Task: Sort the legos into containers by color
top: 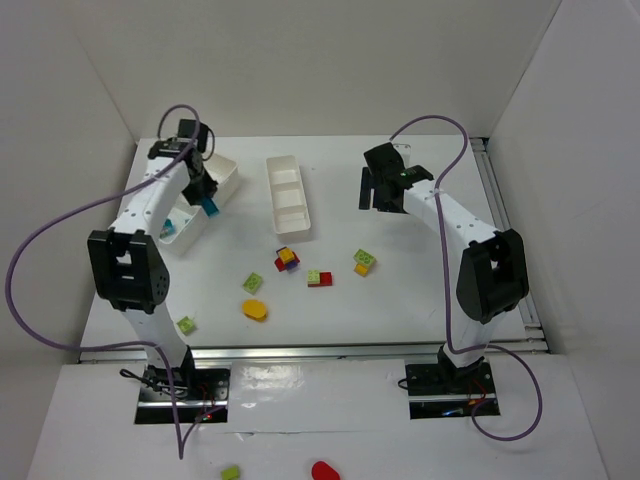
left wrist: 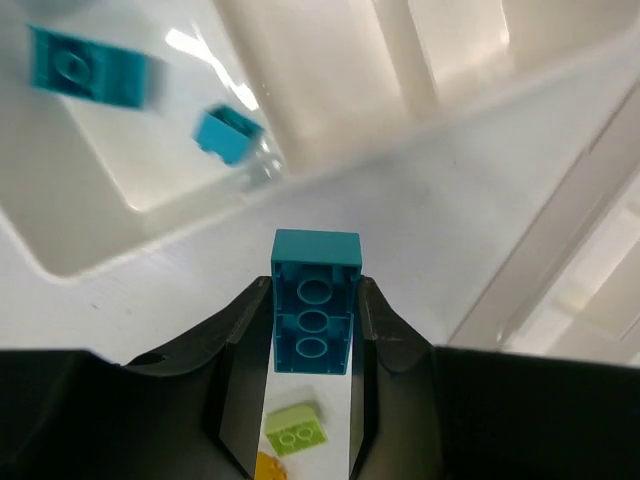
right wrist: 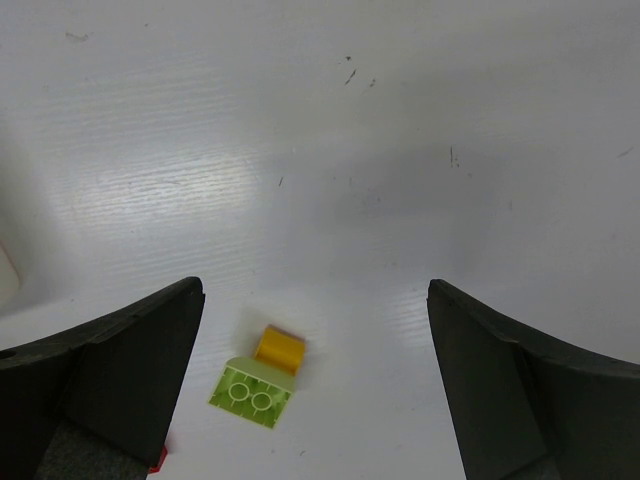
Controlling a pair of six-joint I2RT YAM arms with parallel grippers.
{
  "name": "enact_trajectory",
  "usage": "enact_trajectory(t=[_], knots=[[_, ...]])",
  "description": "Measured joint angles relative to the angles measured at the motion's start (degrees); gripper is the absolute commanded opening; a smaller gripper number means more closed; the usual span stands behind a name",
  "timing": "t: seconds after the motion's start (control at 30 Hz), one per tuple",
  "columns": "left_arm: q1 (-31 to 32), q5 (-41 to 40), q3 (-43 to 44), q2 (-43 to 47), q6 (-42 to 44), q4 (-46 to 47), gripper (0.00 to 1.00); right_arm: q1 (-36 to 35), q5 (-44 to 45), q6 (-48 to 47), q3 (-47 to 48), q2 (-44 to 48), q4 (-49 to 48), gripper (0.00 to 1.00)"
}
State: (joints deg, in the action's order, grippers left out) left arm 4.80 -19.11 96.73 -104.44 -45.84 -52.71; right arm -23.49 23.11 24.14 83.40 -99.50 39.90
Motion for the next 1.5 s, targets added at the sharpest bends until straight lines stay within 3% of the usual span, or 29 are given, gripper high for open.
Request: enact_trajectory(t=[0.3,0.37,0.43,0.5,0.77,0.93,1.07,1.2,1.33,1.5], knots=[[-13.2,-1.7,-2.0,1.4,2.6,-1.0,0.27,0.0,0.0,0.0,0.0,0.0,0.0,1.0],[-14.7,-1.7,-2.9,1.4,2.4,-0.9,0.43,0.0,0.0,0.0,0.0,0.0,0.0,1.0],[-15.8,-1.5,-3.4,1.4,2.3,-0.7,0.76,0.0,0.0,0.0,0.0,0.0,0.0,1.0],[-16.6,-0.9,-3.3,1.4,2.5,-0.3,0.84,0.0,0.0,0.0,-0.1,0.0,0.0,1.0],[-17.8,2.8,-6.9,5.5,3.4,0.0,0.83,0.0,0.1,0.0,-1.2,0.0,-0.2,1.0],[-16.1,5.6,-24.8,22.7,0.7,-3.5,0.86,0.0,0.0,0.0,-1.4,0.0,-0.3,1.0],[-14.4,5.3,-32.7,30.7,-4.7,-11.4,0.91,0.0,-0.3,0.0,-1.4,-0.2,-0.3,1.0],[-14.4,6.2,-37.2,31.3,-8.0,-14.2,0.92,0.0,-0.5,0.0,-1.4,-0.2,-0.3,1.0],[-14.3,9.0,-42.1,27.9,-8.8,-14.6,0.84,0.0,-0.5,0.0,-1.5,-0.2,-0.3,1.0],[-14.2,10.3,-46.8,25.0,-9.9,-13.2,0.83,0.0,-0.8,0.0,-2.7,-0.2,-0.6,1.0]])
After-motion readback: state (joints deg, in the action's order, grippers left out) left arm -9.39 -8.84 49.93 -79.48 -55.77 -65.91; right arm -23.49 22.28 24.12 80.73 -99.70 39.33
